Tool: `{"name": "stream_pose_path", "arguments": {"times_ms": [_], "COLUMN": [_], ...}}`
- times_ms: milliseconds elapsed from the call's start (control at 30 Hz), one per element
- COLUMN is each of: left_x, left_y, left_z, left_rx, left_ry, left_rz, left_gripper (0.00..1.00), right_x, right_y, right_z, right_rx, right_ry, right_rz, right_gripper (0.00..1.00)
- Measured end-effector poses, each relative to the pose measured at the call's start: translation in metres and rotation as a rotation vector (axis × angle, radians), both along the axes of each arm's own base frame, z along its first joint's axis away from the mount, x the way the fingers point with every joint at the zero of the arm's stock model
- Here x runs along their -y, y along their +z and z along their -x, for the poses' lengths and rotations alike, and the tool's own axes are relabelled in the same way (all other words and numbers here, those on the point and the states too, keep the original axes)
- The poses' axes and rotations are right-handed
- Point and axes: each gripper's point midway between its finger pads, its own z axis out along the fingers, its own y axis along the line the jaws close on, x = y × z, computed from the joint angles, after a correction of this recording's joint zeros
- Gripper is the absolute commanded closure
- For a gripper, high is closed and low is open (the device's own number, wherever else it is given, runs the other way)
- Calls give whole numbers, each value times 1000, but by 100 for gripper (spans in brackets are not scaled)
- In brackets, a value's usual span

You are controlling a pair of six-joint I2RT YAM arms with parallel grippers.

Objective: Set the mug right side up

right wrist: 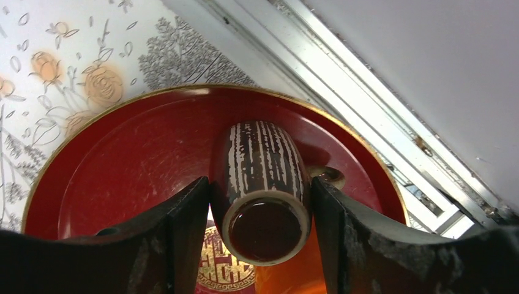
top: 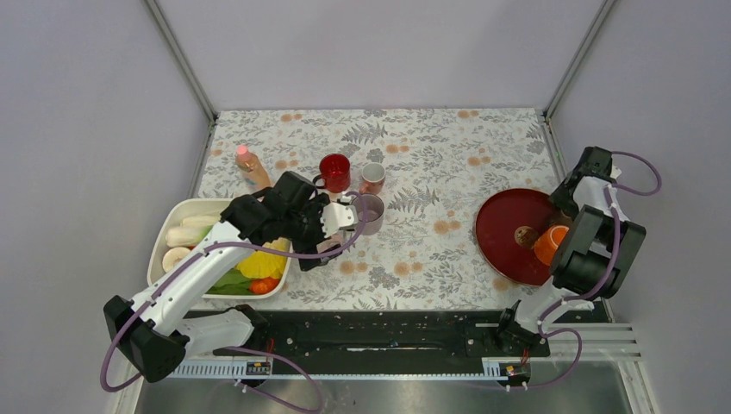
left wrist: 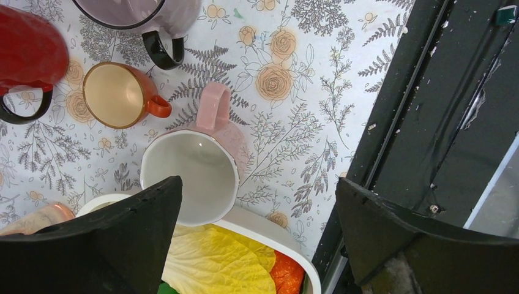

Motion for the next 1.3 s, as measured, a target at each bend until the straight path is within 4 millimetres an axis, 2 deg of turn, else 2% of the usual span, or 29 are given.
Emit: {"name": "stream_pose_path", "arguments": {"times_ms": [100,200,333,433,567,700,800,833,1033,1300], "left_x": [1,2,4,4,4,5,6,6,8,8], "left_y": [2,6,9,9,9,9,10,10,10,10], "left_z": [-1,-2,-3,-3,-2,-1,-1,-1,1,1], "left_rx": [5,14,19,18,17,13,10,10,5,2], "left_ry": [-4,-8,-10,-10,-12,-16,-20,-20,-25,-28], "left_rz": [5,12,20,21,23,29,33,34,40,44], "left_gripper": [1,1,1,1,1,1,1,1,1,1], "right_x": [-11,-32,-77,-104,-126,-137,-141,-142,-143,-142], "right_y": [1,1,0,-2,-3,-7,-20,-23,-27,-25], "right_z": [-4,-13,-33,-44,-52,-56,-48,-44,-37,-32], "right_rx": [28,33,24,12,-6,-35,-93,-113,-145,-171], "right_ry": [32,97,252,359,460,508,524,530,541,600], "right_rz": [-12,-20,-19,-3,21,28,18,14,13,30], "right_gripper": [50,53,55,49,30,19,6,5,8,5]}}
